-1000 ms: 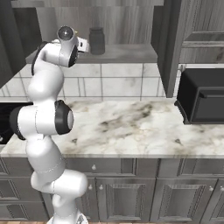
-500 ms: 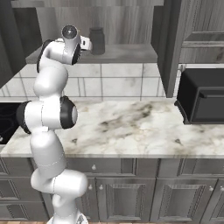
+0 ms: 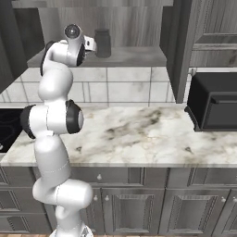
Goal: Pick the jar and candle from the dining table and place them in the open cabinet. Close the cabinet after placing the objects.
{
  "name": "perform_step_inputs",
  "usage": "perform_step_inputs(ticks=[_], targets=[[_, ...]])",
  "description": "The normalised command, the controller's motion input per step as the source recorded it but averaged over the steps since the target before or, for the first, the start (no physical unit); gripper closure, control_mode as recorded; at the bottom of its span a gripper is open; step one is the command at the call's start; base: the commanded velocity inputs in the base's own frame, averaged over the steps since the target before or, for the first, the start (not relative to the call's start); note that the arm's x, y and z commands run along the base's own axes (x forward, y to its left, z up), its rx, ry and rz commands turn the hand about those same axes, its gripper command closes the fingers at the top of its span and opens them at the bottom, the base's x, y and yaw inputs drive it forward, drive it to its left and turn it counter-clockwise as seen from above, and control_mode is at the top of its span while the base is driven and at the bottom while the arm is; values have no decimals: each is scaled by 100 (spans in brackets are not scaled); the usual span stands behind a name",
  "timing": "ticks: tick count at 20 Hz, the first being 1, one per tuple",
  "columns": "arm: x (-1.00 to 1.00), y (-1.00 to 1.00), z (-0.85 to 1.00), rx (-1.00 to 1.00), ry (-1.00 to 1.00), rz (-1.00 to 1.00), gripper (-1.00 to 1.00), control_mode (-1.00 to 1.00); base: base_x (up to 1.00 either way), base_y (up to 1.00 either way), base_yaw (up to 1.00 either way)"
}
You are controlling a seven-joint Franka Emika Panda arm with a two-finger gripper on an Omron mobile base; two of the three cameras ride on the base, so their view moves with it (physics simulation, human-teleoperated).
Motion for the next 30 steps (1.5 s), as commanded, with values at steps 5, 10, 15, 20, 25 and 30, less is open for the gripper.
perform_step_inputs(ticks=[5, 10, 15, 20, 25, 30], targets=[[-10, 0, 0, -3, -4, 0, -100, -100, 0, 0, 0], [-32, 0, 0, -2, -10, 0, -100, -100, 0, 0, 0], [-71, 0, 0, 0, -13, 0, -100, -100, 0, 0, 0], [-66, 0, -1, 0, -11, 0, -100, -100, 0, 0, 0], [-52, 0, 0, 0, -5, 0, -100, -100, 0, 0, 0], [-45, 0, 0, 0, 0, 0, -100, -100, 0, 0, 0]])
